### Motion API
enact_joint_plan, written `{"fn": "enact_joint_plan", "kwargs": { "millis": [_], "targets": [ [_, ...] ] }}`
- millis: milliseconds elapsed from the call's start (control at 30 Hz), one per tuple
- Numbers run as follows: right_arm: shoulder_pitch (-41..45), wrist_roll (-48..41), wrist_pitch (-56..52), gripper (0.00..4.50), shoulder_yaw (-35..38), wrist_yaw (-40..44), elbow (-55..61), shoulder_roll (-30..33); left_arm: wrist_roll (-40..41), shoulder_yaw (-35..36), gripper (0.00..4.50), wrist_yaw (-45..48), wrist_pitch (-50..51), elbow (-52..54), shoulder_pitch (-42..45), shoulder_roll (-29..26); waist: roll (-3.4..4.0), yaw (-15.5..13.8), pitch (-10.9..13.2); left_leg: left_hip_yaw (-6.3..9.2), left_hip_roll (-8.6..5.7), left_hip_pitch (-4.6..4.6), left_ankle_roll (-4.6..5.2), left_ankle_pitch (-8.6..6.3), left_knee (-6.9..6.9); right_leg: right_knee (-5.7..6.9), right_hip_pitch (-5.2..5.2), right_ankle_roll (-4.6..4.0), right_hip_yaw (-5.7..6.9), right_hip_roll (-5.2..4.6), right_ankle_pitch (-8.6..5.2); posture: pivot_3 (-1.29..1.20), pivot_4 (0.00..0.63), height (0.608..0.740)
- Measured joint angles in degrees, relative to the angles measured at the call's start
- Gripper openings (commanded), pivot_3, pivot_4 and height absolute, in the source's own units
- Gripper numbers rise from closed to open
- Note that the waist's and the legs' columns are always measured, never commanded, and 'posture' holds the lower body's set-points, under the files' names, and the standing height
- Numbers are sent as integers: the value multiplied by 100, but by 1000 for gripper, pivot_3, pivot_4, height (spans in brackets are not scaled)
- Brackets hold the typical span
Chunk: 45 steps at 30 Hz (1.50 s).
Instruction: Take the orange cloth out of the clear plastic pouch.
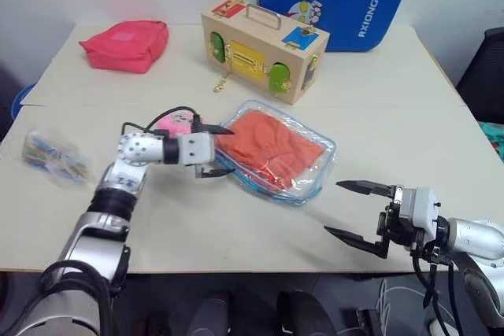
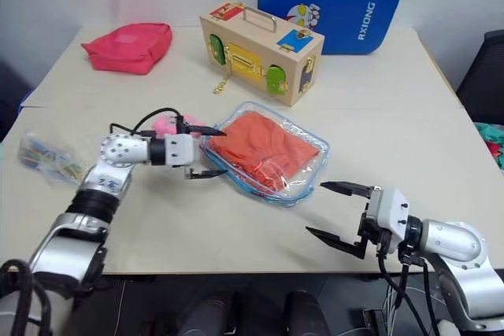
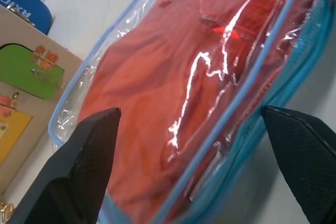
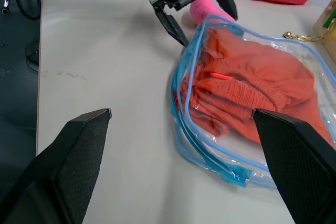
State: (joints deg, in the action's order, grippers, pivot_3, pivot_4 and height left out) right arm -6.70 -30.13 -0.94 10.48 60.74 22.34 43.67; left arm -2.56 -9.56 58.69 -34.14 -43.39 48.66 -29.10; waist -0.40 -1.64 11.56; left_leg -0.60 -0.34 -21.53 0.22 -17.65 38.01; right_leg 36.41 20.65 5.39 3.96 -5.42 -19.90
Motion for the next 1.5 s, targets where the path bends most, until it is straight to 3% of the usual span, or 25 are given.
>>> {"fn": "enact_joint_plan", "kwargs": {
  "millis": [133, 233, 467, 667, 933, 1133, 1233, 1333, 1500],
  "targets": [
    [-219, -1, -8, 4500, 158, -35, 106, 0, -25, -6, 4475, -85, -170, -293, 111, 35, 0, 11, 0, 1, 1, 0, 0, 0, -2, -1, 1, 0, 2, 0, 0, 0, 150, 740],
    [-381, 0, -22, 4500, 176, -63, 199, -2, -18, 12, 3918, -193, -166, -489, 147, 169, 0, 12, 0, 2, 1, 0, 0, 0, 2, 1, 0, 0, 3, 0, 0, 0, 150, 740],
    [-361, -50, -243, 4500, 99, -295, 463, -43, 47, 76, 1819, -362, 293, -775, 259, 507, -2, 12, 1, 5, 0, 0, 0, 0, 5, 2, -2, 1, 5, 0, 1, 0, 150, 740],
    [126, -329, -1228, 4500, -567, -775, 1102, -165, 771, 379, 25, 129, 1885, -175, 163, 679, -2, 35, 1, 9, 2, -1, -1, 1, 7, 4, 0, 1, 4, 1, 1, 0, 150, 740],
    [1700, -265, -2567, 4500, -1736, -1802, 1058, -1043, 1426, 420, 25, 20, 5401, 2371, -277, 540, -2, 30, 1, 29, 1, -10, -6, 3, 10, 0, 0, 1, -40, 0, 1, 0, 150, 740],
    [2508, 502, -2924, 4500, -2438, -2451, 289, -1723, 1604, 465, 25, -656, 6840, 3240, -399, 708, -3, 46, 1, 30, -1, -27, -8, 5, 12, 8, 20, 1, -44, 1, 1, 0, 150, 740],
    [2932, 788, -3237, 4500, -2561, -2937, 28, -2168, 1676, 470, 25, -1103, 7632, 3725, -419, 844, -3, 56, -1, 27, -2, -91, -13, 10, 29, 47, 96, 1, -50, 0, 1, 0, 150, 740],
    [3035, 845, -3355, 4500, -2602, -2945, 9, -2222, 1760, 524, 25, -1491, 8278, 4013, -466, 864, -4, 54, 0, 28, -4, -91, -13, 10, 27, 49, 97, 1, -48, 0, 1, 0, 150, 740],
    [3045, 342, -2371, 4500, -2264, -1927, 334, -2230, 1800, 516, 25, -1826, 8705, 4171, -533, 867, -4, 55, 0, 26, -5, -88, -13, 10, 26, 47, 94, 1, -51, 3, 1, 0, 150, 740]
  ]
}}
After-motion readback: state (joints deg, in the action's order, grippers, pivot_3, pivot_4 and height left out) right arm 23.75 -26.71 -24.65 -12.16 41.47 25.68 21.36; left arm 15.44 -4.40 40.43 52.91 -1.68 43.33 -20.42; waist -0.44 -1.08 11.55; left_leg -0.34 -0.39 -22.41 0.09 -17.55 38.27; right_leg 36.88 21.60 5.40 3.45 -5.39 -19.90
